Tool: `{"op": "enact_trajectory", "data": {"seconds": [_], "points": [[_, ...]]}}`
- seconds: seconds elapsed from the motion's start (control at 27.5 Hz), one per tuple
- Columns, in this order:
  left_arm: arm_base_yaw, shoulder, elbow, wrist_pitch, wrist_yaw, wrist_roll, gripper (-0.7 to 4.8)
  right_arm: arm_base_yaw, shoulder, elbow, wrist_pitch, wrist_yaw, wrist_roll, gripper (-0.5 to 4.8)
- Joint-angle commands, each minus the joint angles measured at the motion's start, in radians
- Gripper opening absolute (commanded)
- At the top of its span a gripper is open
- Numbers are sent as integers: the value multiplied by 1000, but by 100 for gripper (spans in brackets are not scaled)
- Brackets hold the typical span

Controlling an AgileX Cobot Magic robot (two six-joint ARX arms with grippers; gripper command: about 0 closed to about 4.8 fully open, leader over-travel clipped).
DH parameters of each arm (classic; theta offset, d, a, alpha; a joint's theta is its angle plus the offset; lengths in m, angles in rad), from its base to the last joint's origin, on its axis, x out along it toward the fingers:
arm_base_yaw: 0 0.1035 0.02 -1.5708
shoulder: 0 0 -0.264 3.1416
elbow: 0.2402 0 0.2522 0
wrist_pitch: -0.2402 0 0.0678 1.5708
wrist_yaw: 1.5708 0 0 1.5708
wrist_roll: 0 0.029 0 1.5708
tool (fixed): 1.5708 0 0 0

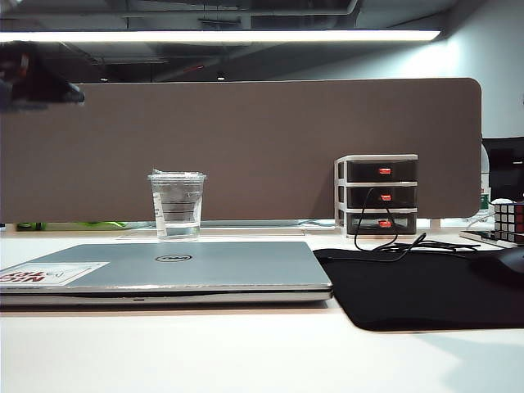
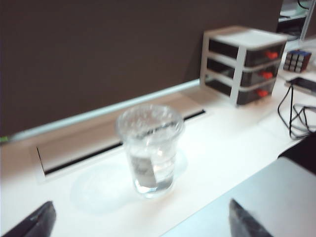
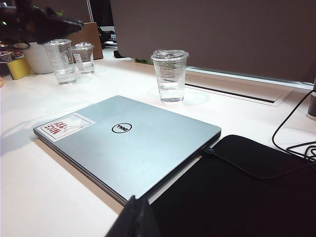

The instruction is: Pick up the coffee cup and place it on the right side of the laptop.

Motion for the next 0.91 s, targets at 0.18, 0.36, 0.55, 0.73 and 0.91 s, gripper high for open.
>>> {"op": "enact_trajectory", "data": {"seconds": [0.18,0.36,0.55,0.73,0.91], "points": [[10,112,17,1,-93,6,479,1,-2,-6,16,-3,4,-1],[-20,144,17,105,-108,144,479,1,-2,-6,16,-4,4,-1],[-17,257,48,237,40,146,479,0,-2,-6,17,0,2,-1],[-3,453,167,247,182,145,479,1,-2,-6,17,0,-11,-1],[-5,592,286,247,301,137,479,1,-2,-6,17,-3,-13,-1]]}}
